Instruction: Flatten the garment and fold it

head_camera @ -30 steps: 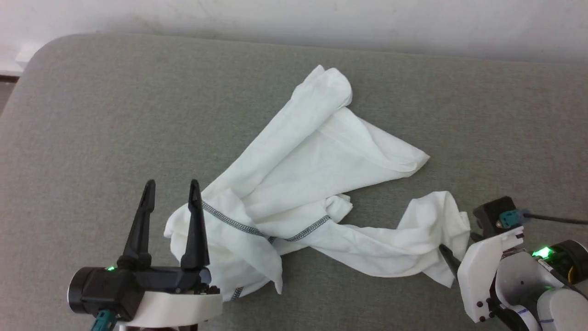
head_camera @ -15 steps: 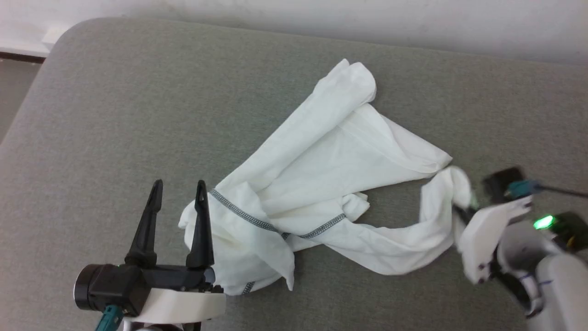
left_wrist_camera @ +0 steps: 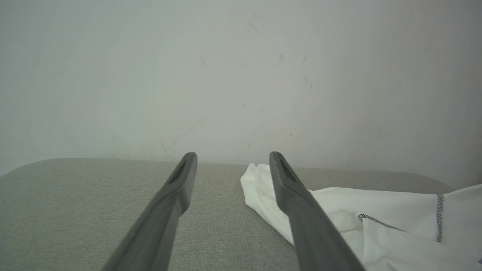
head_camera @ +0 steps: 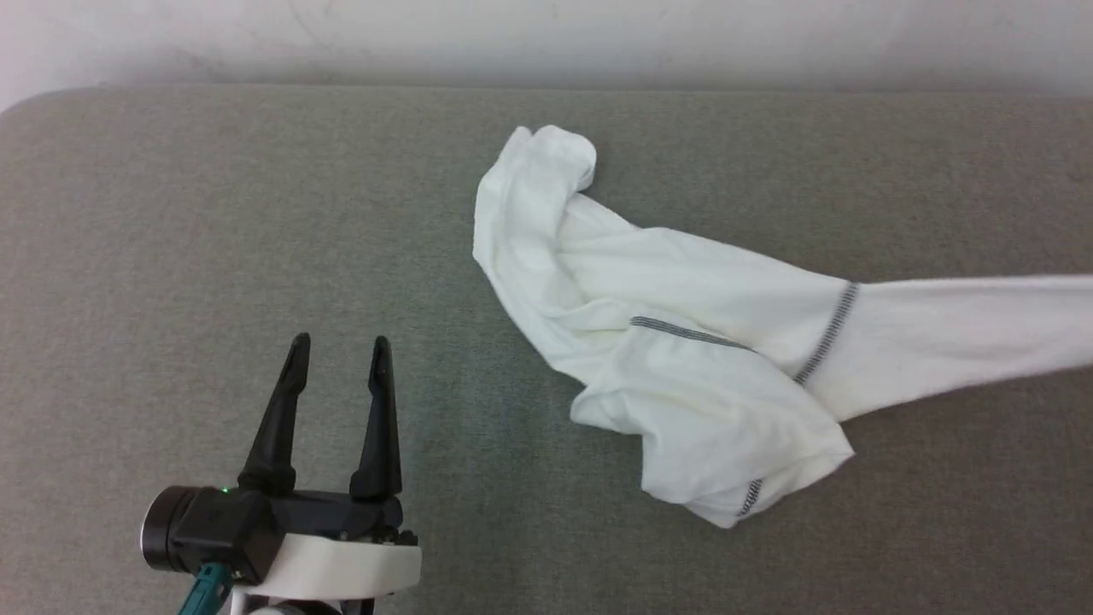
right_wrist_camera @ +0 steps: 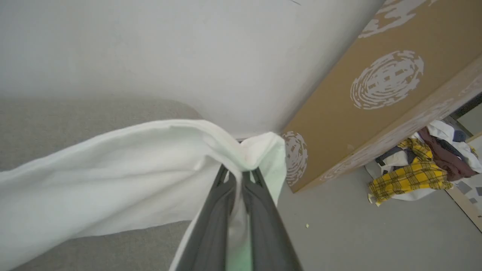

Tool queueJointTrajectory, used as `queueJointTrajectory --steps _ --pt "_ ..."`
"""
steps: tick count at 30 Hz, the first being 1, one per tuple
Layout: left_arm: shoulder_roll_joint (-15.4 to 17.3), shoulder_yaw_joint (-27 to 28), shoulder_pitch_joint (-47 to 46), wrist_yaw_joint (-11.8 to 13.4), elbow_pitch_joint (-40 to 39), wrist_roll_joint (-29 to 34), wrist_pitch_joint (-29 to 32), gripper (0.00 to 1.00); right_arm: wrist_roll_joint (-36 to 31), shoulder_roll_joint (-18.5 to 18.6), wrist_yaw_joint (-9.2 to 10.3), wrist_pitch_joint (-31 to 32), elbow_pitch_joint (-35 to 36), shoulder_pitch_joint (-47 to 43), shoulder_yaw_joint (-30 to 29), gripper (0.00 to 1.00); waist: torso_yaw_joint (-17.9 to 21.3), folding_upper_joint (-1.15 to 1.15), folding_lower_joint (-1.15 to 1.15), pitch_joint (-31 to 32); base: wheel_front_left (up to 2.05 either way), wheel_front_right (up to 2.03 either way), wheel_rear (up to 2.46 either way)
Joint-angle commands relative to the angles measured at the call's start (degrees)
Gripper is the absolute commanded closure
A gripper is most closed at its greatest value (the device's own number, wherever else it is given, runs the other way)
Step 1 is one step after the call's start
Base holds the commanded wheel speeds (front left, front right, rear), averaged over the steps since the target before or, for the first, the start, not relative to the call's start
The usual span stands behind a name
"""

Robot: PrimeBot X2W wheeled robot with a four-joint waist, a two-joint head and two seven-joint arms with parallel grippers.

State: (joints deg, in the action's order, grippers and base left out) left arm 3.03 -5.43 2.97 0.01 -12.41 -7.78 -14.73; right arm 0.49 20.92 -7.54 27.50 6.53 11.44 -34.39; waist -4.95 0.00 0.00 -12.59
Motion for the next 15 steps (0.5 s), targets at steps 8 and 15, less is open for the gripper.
queueJointTrajectory --steps 8,15 --pt "-0.1 0.2 -1.6 -1.5 1.8 -0.5 -0.3 0.0 -2.1 -7.2 0.05 -4.9 -7.6 -8.0 -5.6 0.75 0.7 0.0 0.0 -1.5 0.0 0.0 0.0" --pt "-0.1 0.6 -1.9 -2.1 2.4 -0.3 -0.3 0.0 -0.2 -9.6 0.05 -12.9 -10.2 -4.2 -0.1 0.0 0.0 0.0 0.0 -0.9 0.0 0.0 0.0"
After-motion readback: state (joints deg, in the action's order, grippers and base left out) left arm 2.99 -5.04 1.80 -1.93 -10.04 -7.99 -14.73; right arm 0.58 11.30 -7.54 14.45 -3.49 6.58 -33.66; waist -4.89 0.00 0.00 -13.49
